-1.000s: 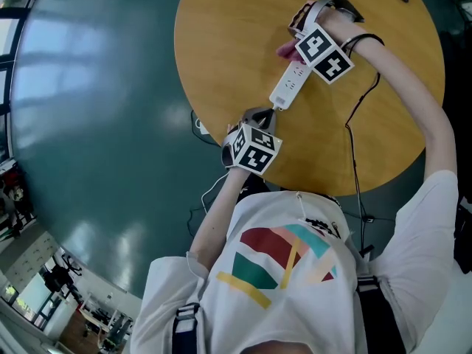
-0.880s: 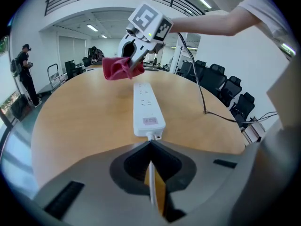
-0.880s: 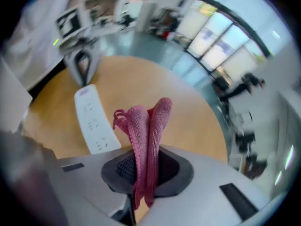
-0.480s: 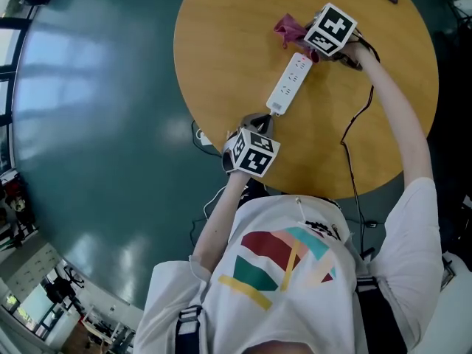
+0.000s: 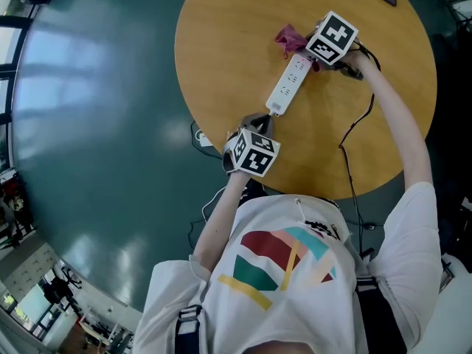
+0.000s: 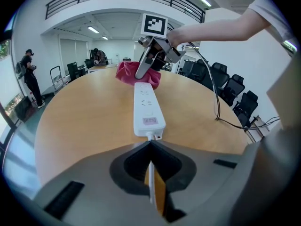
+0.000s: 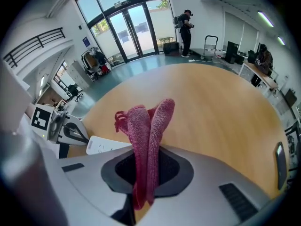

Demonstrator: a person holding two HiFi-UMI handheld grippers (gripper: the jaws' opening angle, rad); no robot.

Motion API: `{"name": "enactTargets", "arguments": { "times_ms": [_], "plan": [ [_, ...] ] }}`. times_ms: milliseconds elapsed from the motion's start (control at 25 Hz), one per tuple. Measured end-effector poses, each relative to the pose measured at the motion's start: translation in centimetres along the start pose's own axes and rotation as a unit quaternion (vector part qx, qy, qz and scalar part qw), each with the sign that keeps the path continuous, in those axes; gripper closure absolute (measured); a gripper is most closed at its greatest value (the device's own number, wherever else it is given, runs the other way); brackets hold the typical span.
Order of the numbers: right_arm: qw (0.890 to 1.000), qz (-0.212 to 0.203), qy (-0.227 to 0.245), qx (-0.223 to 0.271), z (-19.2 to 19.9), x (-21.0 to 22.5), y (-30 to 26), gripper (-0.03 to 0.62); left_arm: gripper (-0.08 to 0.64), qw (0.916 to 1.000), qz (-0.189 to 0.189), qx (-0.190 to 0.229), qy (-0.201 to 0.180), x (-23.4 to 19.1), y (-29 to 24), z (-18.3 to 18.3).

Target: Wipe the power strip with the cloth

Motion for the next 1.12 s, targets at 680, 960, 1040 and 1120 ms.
{"name": "enactTargets", "arguments": {
  "times_ms": [680, 960, 1040, 1120],
  "plan": [
    [0.997, 0.010, -0.074, 0.021, 6.9, -2.6, 0.7, 0.552, 0.517, 0.9998, 0.003, -0.004, -0.017, -0.3, 0.3, 0.3],
    [0.982, 0.046, -0.127, 0.132, 4.9, -3.3, 5.4, 0.552, 0.510, 0.9985, 0.006, 0.050, 0.024, -0.6, 0.9, -0.2],
    [0.968, 0.060, -0.159, 0.183, 4.4, -4.1, 7.3, 0.552, 0.494, 0.9963, -0.017, 0.080, 0.026, -1.1, 2.1, -1.2],
    [0.953, 0.075, -0.183, 0.230, 4.2, -5.4, 9.0, 0.552, 0.494, 0.9934, -0.020, 0.110, 0.030, -1.4, 3.7, -2.9]
  ]
}}
Point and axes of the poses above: the fingertips, and each gripper's own axes: y backward along the fingers, x to its right, z out of its underside, the point moved 1 cm from there along y, backward along the fingers, and after that the axes turned 8 degrees about -x, right-handed, at the moved point
